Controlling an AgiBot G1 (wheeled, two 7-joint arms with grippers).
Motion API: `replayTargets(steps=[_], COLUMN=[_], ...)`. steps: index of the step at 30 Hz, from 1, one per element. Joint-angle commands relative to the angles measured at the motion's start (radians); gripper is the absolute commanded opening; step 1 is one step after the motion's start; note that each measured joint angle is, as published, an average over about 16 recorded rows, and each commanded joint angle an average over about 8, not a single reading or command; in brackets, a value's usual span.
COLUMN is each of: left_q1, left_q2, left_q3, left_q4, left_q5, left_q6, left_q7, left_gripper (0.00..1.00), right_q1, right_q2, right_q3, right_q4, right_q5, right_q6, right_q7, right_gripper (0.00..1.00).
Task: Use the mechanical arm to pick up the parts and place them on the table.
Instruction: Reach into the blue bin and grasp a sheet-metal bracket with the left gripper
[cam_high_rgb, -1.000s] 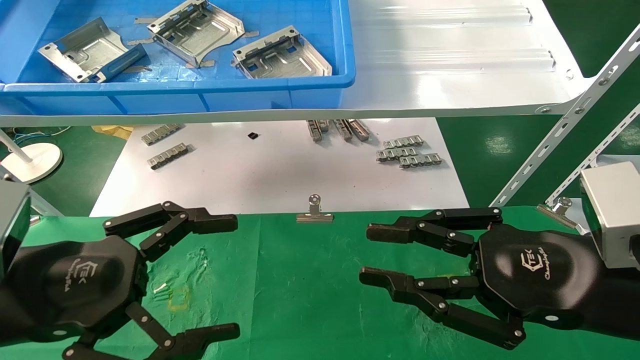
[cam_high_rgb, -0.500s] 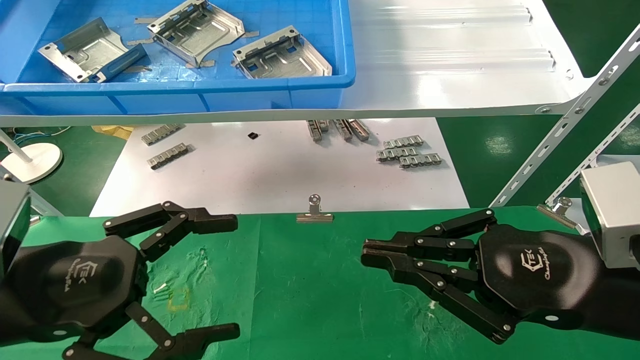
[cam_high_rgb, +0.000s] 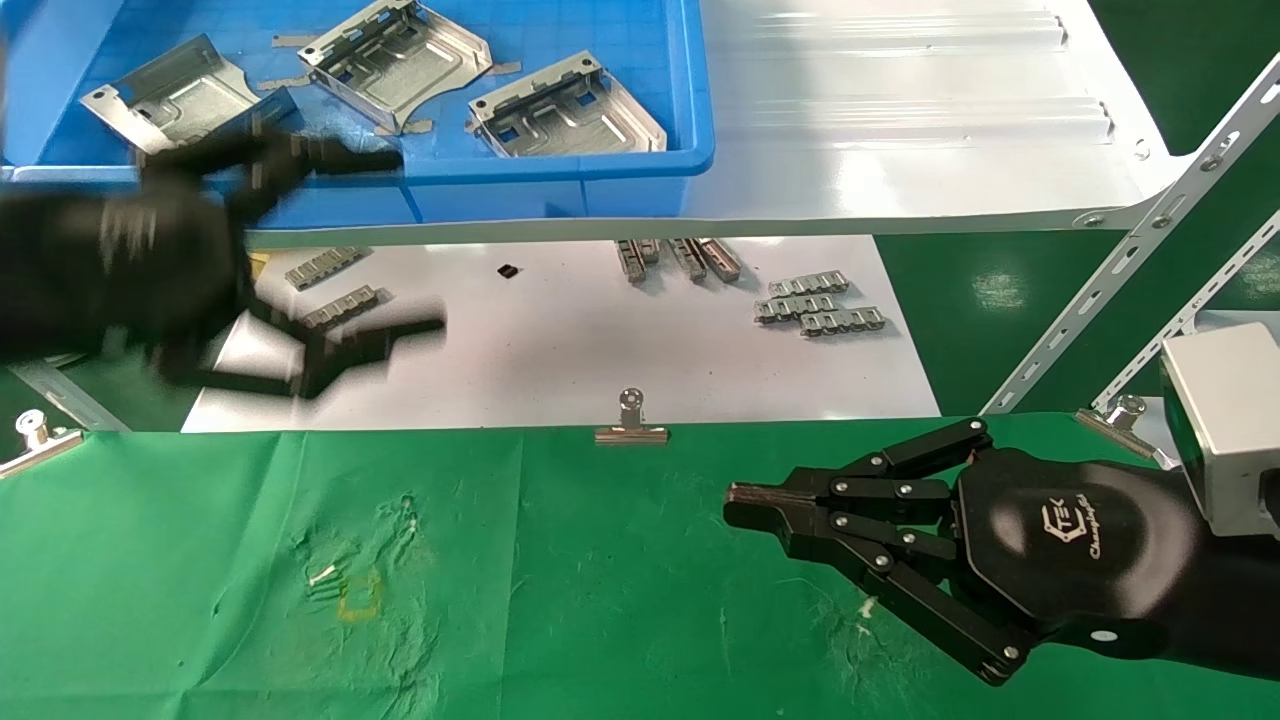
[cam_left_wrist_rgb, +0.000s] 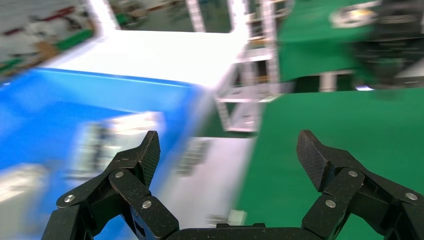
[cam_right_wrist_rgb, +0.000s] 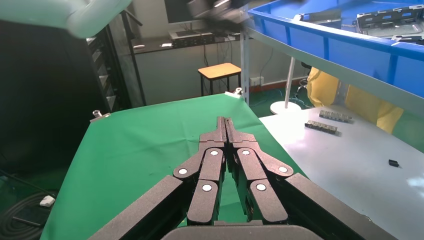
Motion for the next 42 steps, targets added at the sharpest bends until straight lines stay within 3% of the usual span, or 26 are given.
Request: replayTargets(steps=[1, 8, 15, 16, 23, 24, 42], left_q1=[-0.100, -0.383, -0.523, -0.535, -0.586, -0.590, -0.622], left_q2=[0.038, 0.226, 0.363, 0.378, 0.444, 0.449, 0.464], left_q3=[0.026, 0.121, 0.173, 0.180, 0.218, 0.223, 0.242], left_q4=[0.066, 0.474, 0.778, 0.809, 0.942, 0.952, 1.009], left_q5=[0.070, 0.290, 0.412, 0.425, 0.492, 0.498, 0.525], left_q6=[-0.017, -0.153, -0.378, -0.410, -0.526, -0.526, -0.466], left_q7=[-0.007, 0.041, 0.051, 0.048, 0.026, 0.023, 0.027], left_gripper=[1.00, 1.00, 0.99, 0.91, 0.05, 0.00, 0.00], right_q1=[0.000, 0.000, 0.000, 0.000, 0.000, 0.000, 0.000], right_q2=[0.000, 0.000, 0.000, 0.000, 0.000, 0.000, 0.000], right_q3=[0.000, 0.000, 0.000, 0.000, 0.000, 0.000, 0.000], right_q4=[0.000, 0.000, 0.000, 0.000, 0.000, 0.000, 0.000], right_q5=[0.000, 0.000, 0.000, 0.000, 0.000, 0.000, 0.000], right_q6=[0.000, 0.000, 0.000, 0.000, 0.000, 0.000, 0.000], right_q7=[0.000, 0.000, 0.000, 0.000, 0.000, 0.000, 0.000], right_gripper=[0.00, 0.00, 0.00, 0.00, 0.00, 0.00, 0.00])
